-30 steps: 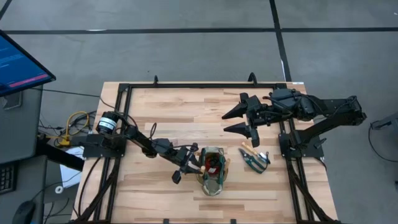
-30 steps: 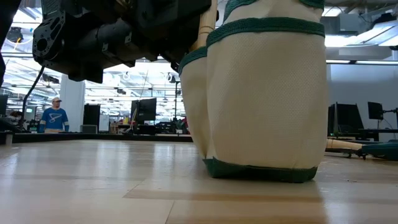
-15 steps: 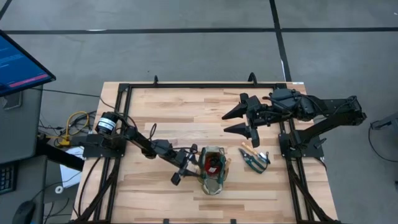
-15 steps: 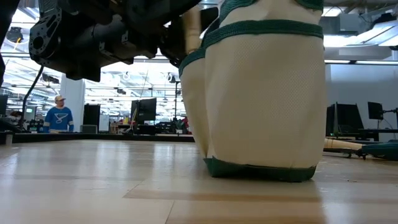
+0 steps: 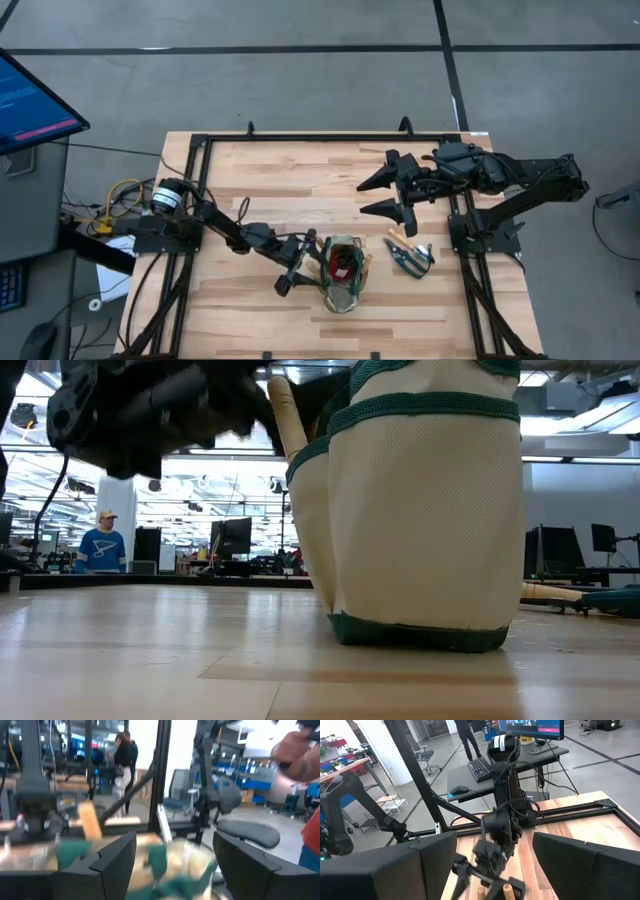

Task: Pick & Place Garden tools in Gardening bag
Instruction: Put the brown trowel into the green gardening bag

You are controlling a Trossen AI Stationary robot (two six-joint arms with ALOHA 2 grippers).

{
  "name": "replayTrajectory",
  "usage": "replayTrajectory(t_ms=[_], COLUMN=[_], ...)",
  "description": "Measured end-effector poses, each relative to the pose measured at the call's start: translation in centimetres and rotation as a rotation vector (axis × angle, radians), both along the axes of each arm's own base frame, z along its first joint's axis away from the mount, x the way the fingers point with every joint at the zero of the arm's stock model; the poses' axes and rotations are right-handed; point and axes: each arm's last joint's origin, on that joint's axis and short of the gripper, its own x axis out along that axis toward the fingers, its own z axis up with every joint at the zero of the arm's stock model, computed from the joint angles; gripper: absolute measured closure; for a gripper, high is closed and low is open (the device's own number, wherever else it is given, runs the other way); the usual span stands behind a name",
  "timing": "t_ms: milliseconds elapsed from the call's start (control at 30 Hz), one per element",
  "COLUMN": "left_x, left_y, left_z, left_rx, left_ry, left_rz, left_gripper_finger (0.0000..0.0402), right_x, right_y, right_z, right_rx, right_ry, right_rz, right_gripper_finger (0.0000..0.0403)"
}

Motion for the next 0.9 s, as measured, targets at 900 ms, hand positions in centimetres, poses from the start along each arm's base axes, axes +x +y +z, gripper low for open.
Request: replayTrajectory(t_ms=[900], left_x=[-14.8], left_y=[6.4], left_z=[15.5], left_rx=[-0.407], left_ry=[-0.236], left_rz=[0.596], left_gripper_finger=[0.0202], right_x=[-3.3], right_y=[-2.9], right_z=[-5.9], right_rx=[0.141], right_ry=[0.667], right_rz=[-0.52], right_gripper_finger=[0.0147])
